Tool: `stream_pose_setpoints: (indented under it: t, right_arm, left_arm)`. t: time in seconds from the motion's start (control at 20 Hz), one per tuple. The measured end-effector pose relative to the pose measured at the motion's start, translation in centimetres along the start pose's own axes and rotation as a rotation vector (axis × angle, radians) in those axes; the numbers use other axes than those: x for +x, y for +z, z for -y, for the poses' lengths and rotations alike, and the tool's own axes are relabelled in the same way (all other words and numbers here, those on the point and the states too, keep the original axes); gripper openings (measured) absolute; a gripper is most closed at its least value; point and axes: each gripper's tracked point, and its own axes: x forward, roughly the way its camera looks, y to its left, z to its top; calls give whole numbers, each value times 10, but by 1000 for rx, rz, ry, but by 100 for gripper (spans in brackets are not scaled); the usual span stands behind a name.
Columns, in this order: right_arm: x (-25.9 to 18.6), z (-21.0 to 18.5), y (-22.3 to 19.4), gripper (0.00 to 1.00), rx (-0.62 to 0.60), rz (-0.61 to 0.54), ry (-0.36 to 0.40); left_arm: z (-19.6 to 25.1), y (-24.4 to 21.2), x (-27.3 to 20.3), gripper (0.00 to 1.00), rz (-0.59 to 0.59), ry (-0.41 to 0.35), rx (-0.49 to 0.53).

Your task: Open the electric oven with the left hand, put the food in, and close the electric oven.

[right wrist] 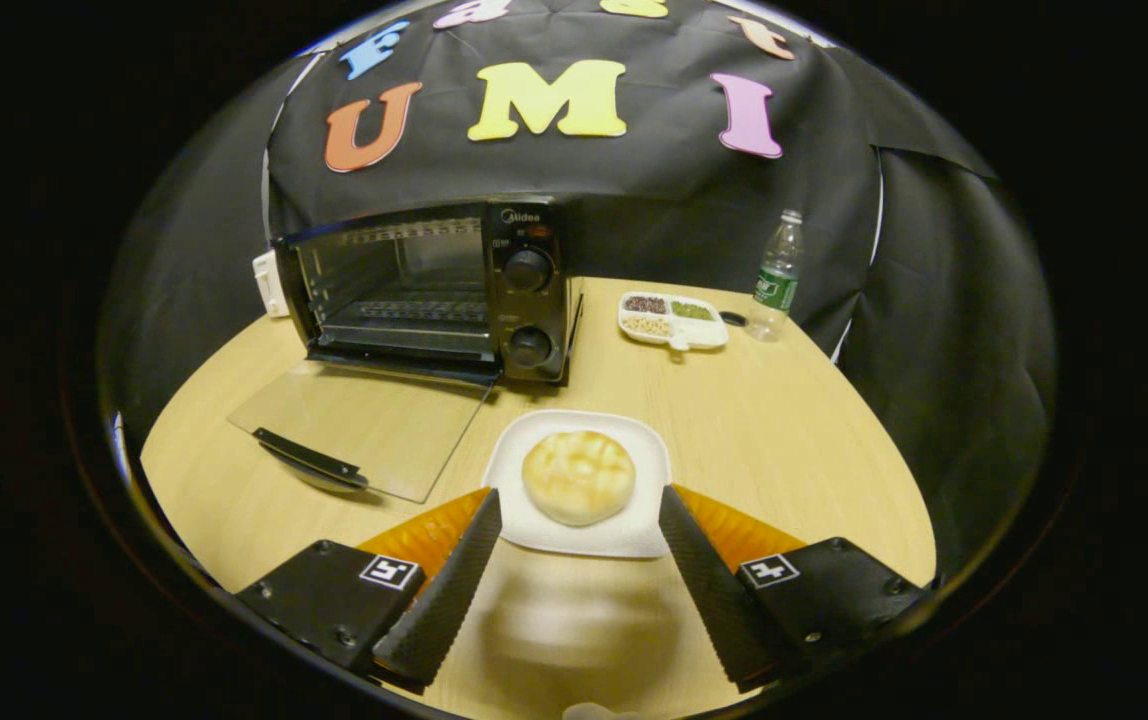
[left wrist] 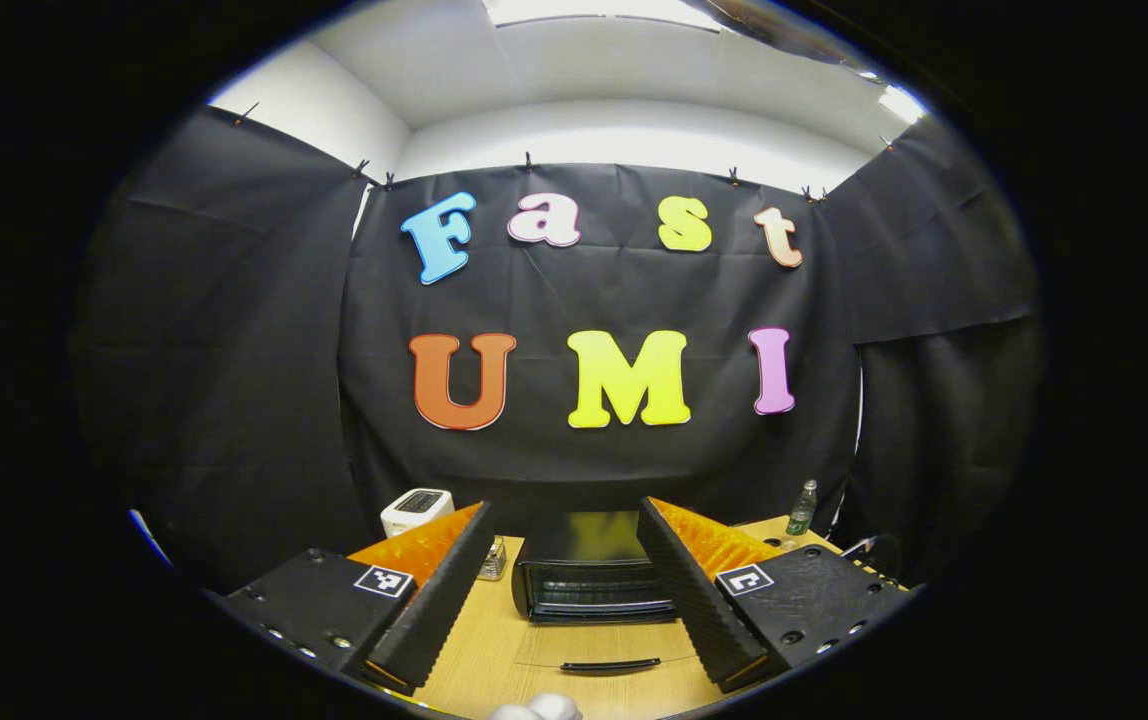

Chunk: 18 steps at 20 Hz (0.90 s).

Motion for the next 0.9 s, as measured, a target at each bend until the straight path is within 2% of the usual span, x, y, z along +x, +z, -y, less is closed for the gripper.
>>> stream_pose_setpoints:
  t: [0.35, 0.6, 0.75, 0.9]
  right_arm:
    - [46, -6, -2, 100, -2, -52, -15]
    - [60, -4, -8, 100, -18, -71, -34]
    - [63, -6, -8, 100, -15, -80, -21]
    - [62, -5, -8, 92, -14, -97, -20]
  left_arm:
    - [-9, -3, 6, 94, -18, 2, 11]
    - [-12, -11, 11, 95, -41, -1, 17]
    - [-13, -14, 14, 95, -50, -6, 22]
    - [-13, -17, 16, 95, -57, -9, 24]
